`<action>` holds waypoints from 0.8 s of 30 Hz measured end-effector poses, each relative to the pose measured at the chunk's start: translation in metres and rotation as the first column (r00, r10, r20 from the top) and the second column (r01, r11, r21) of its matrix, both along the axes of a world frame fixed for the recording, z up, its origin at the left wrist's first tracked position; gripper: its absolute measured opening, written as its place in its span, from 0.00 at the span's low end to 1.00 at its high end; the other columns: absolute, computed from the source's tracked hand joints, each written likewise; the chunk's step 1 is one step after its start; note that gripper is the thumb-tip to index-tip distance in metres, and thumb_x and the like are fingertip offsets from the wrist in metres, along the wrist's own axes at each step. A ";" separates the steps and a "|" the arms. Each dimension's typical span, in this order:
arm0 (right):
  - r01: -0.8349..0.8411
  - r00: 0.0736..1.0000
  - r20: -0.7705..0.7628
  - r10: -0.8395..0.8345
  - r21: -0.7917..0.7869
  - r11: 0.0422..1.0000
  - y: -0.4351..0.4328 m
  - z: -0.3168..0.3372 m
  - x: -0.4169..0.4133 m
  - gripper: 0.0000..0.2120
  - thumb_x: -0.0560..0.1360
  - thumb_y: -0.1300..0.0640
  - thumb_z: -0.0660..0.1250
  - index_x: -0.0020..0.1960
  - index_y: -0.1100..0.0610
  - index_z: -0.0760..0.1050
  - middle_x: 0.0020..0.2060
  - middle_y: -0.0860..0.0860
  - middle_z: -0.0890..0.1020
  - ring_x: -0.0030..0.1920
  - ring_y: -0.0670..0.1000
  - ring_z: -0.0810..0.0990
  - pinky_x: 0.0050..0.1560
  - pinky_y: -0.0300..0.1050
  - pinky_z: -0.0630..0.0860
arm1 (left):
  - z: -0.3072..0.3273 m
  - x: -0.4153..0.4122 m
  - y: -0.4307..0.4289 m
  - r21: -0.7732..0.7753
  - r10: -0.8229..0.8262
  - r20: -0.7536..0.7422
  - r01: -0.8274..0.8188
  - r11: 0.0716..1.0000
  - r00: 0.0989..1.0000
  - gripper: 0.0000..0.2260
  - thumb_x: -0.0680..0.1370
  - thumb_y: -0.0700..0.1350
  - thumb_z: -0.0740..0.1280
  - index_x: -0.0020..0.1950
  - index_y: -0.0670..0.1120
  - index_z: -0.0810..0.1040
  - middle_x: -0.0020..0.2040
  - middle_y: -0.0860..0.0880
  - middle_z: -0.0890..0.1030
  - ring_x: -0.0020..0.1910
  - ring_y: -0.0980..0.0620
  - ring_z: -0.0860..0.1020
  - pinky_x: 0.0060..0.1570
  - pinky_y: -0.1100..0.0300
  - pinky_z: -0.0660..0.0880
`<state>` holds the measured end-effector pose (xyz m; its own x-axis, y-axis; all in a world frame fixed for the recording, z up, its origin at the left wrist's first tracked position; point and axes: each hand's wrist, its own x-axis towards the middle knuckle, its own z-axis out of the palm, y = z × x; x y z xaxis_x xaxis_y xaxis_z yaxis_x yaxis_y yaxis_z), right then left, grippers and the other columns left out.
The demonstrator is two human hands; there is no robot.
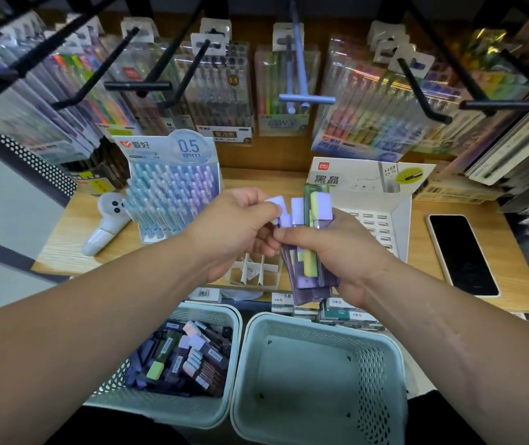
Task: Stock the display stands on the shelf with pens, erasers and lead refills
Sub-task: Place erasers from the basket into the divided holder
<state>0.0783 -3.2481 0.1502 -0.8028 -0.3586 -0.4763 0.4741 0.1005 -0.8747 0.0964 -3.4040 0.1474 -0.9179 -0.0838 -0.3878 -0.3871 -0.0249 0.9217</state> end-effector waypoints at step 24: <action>0.155 0.972 0.194 -0.131 -0.111 0.982 0.006 0.008 -0.004 0.05 0.73 0.65 0.70 0.40 0.58 0.82 0.33 0.56 0.82 0.28 0.54 0.80 0.33 0.44 0.80 | 0.003 -0.004 -0.017 0.295 -0.170 -0.154 0.209 0.932 0.973 0.08 0.78 0.43 0.69 0.55 0.43 0.76 0.43 0.43 0.81 0.31 0.52 0.76 0.29 0.62 0.73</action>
<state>0.0742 -3.2420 0.1583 -0.7524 -0.3121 -0.5801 0.6301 -0.0842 -0.7719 0.0925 -3.4209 0.1503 -0.9472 0.2013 -0.2494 -0.2961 -0.2517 0.9214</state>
